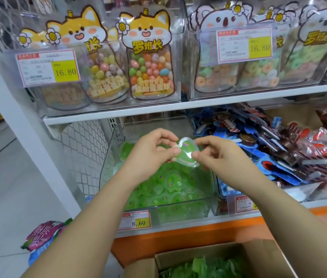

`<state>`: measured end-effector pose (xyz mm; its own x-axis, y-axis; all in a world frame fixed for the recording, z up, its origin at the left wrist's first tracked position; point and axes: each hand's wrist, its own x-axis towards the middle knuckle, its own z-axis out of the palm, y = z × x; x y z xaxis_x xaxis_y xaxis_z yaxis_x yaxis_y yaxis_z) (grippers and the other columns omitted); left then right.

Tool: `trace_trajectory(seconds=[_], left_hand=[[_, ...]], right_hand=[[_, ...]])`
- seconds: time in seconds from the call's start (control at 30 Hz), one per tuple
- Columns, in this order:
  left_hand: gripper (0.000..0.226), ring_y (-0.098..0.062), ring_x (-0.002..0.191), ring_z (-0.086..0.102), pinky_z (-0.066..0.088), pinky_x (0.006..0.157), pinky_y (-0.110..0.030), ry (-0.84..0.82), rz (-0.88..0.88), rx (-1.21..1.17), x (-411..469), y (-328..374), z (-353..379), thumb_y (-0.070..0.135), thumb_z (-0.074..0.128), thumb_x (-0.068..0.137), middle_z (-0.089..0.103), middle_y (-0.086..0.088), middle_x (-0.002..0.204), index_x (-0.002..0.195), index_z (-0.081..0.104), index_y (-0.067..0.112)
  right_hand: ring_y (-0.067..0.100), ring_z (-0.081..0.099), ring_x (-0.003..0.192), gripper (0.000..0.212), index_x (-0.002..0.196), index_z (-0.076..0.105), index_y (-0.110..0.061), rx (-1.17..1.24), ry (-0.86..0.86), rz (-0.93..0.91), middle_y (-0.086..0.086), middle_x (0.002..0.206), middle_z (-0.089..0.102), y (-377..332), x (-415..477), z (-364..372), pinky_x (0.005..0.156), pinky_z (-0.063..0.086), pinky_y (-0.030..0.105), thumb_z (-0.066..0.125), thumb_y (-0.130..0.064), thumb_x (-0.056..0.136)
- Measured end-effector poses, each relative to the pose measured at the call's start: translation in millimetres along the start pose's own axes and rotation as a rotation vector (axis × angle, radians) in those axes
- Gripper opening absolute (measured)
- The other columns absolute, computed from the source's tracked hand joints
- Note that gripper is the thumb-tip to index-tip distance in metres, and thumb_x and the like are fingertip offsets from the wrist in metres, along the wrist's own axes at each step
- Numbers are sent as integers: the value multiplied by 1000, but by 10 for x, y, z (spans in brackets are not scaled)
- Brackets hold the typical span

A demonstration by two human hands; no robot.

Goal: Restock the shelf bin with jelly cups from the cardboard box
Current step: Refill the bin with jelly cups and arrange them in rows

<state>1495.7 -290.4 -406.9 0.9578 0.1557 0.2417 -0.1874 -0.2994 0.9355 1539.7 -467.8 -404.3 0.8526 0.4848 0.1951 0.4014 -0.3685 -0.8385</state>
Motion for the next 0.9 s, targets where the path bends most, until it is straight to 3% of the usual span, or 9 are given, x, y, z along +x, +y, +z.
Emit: trace_trajectory(seconds=[0.07, 0.13, 0.2, 0.3, 0.37, 0.43, 0.53, 0.63, 0.9], left_hand=[[23, -2, 53, 57, 49, 57, -16, -11, 18, 1, -10, 77, 31, -4, 65, 83, 59, 3, 79, 85, 57, 18], [22, 0, 55, 55, 46, 58, -14, 33, 26, 43, -30, 91, 64, 0, 65, 84, 61, 5, 82, 87, 60, 21], [22, 4, 60, 53, 44, 63, -12, 54, 61, 275, -75, 90, 97, 11, 69, 84, 62, 13, 91, 99, 64, 26], [52, -1, 94, 52, 41, 89, -18, -36, 154, 776, -174, 91, 138, 38, 72, 79, 54, 14, 117, 128, 57, 26], [69, -7, 113, 45, 38, 100, -27, -51, 174, 956, -216, 122, 158, 54, 68, 75, 46, 15, 127, 136, 48, 29], [76, -6, 112, 45, 39, 98, -28, -45, 154, 954, -230, 145, 175, 60, 68, 71, 43, 17, 125, 137, 46, 30], [73, -3, 96, 45, 38, 89, -19, -37, 113, 798, -201, 165, 161, 54, 73, 70, 42, 17, 113, 134, 51, 26], [72, -3, 92, 44, 34, 85, -16, -57, 112, 783, -163, 166, 145, 49, 75, 70, 42, 16, 110, 133, 52, 24], [73, -4, 93, 45, 36, 84, -17, -137, 100, 880, -104, 127, 166, 44, 78, 70, 48, 6, 121, 134, 51, 23]], right_hand=[[7, 57, 57, 17, 102, 65, -18, 84, 2, 28, -7, 54, 57, 14, -13, -2, 73, 49, 32, 66, -24, 86], [1, 49, 48, 9, 96, 65, -16, 120, 23, 46, -12, 43, 54, 25, -25, -2, 67, 47, 29, 65, -19, 87], [-1, 42, 39, 3, 89, 64, -19, 127, 52, 54, -14, 40, 53, 36, -30, 6, 54, 39, 21, 64, -16, 87], [0, 40, 35, 9, 82, 62, -22, 106, 90, 55, -14, 40, 55, 75, -35, 53, 46, 32, 14, 65, -14, 86], [-2, 44, 37, 8, 84, 62, -21, 88, 103, 53, -15, 40, 56, 92, -41, 82, 46, 33, 11, 66, -14, 85], [-3, 46, 39, 9, 87, 62, -21, 103, 99, 50, -14, 43, 58, 106, -56, 95, 50, 37, 13, 68, -15, 83], [-4, 48, 43, 13, 94, 65, -17, 155, 84, 46, -12, 44, 59, 106, -81, 112, 59, 45, 19, 71, -15, 82], [-2, 52, 51, 17, 97, 65, -15, 168, 107, 51, -10, 48, 62, 122, -82, 137, 69, 48, 21, 71, -16, 82], [-1, 52, 54, 14, 93, 61, -20, 127, 83, 34, -14, 45, 57, 144, -81, 166, 66, 45, 18, 69, -16, 83]])
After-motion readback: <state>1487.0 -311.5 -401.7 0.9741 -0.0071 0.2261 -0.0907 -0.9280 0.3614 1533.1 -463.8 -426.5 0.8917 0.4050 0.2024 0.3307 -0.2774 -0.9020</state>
